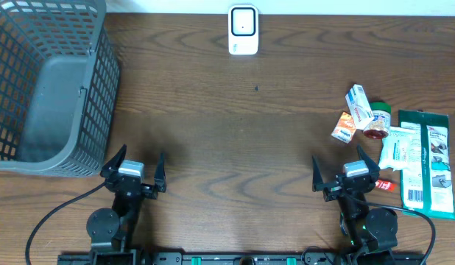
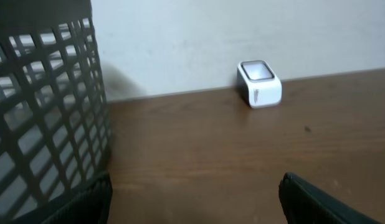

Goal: Scan the item barcode

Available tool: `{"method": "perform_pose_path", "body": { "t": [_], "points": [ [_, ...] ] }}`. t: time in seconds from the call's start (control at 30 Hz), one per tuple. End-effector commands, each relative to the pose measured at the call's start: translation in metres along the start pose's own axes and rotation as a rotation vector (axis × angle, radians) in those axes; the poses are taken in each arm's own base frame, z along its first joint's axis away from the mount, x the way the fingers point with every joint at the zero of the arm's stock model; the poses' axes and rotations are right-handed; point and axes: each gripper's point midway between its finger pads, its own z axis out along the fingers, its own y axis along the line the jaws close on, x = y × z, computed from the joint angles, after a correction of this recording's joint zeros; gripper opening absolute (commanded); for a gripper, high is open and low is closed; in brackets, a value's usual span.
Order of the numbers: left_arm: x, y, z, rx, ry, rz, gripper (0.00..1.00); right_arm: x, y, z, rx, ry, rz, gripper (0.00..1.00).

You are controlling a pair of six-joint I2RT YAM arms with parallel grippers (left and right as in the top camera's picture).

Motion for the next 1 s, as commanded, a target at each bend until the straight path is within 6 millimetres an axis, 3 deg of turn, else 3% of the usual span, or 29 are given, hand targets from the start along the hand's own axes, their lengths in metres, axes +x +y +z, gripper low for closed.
{"method": "perform_pose_path", "body": {
  "t": [0.0,0.1,0.3,0.97],
  "points": [
    [0.004,-0.001,0.001,0.008,-0.014,-0.01,0.86,0.003,-0.008,0.0,0.036,0.007,-0.019,0.99],
    [0.004,-0.001,0.001,0.007,-0.012,-0.01,0.86,0.003,-0.009,0.0,0.042,0.008,-0.021,0.99],
    [0.028,-0.003,0.001,0.013,0.085,-0.032,0.86,0.002,-0.009,0.0,0.043,0.006,-0.02,0.99],
    [0.029,-0.003,0.001,0.013,0.09,-0.033,0.86,0.002,-0.009,0.0,0.043,0.006,-0.02,0.99]
  ]
}}
